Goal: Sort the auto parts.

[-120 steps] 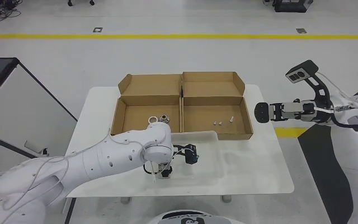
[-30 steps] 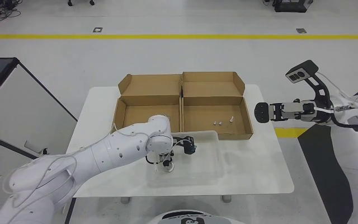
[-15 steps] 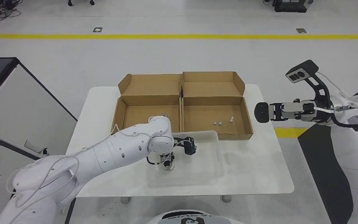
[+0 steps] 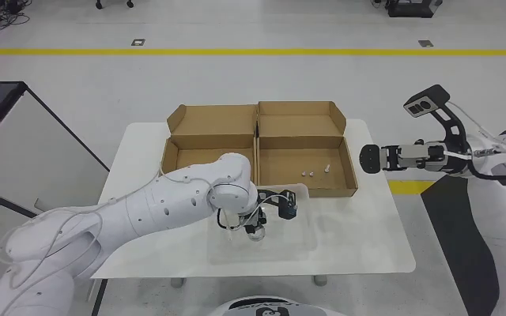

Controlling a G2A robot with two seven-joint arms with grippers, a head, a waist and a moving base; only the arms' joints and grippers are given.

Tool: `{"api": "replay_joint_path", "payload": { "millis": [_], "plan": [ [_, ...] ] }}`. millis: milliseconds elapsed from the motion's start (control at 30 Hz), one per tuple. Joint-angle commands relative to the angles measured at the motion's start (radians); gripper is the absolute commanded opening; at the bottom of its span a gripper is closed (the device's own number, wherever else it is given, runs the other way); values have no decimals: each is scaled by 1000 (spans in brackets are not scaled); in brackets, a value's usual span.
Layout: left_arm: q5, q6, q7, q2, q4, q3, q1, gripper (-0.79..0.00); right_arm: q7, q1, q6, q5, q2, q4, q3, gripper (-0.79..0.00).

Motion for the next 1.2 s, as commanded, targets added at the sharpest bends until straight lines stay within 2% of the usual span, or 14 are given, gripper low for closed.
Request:
{"api": "replay_joint_path", "payload": {
  "millis": [0,133,200,267,367,533,633,767,867,967,1100,1167],
  "plan": [
    [4,3,-2,0,16,0,1,-785,0,0,0,0,0,0,0,0],
    [7,7,6,0,18,-2,2,-785,0,0,0,0,0,0,0,0],
    [32,21,57,6,14,-27,5,-785,0,0,0,0,0,0,0,0],
    [-1,9,136,25,1,-87,7,-785,0,0,0,0,0,0,0,0],
    [51,46,149,73,-45,-171,13,-785,0,0,0,0,0,0,0,0],
    [7,-2,148,172,-153,-351,89,-785,0,0,0,0,0,0,0,0],
    [-31,-50,163,225,-202,-461,159,-785,0,0,0,0,0,0,0,0],
    [-124,-161,287,270,-222,-589,256,-785,0,0,0,0,0,0,0,0],
    [-153,-217,389,285,-217,-654,298,-785,0,0,0,0,0,0,0,0],
    [-203,-283,514,287,-201,-696,323,-785,0,0,0,0,0,0,0,0],
    [-261,-398,638,278,-165,-707,333,-785,0,0,0,0,0,0,0,0],
    [-261,-430,639,272,-136,-694,322,-785,0,0,0,0,0,0,0,0]
  ]
}}
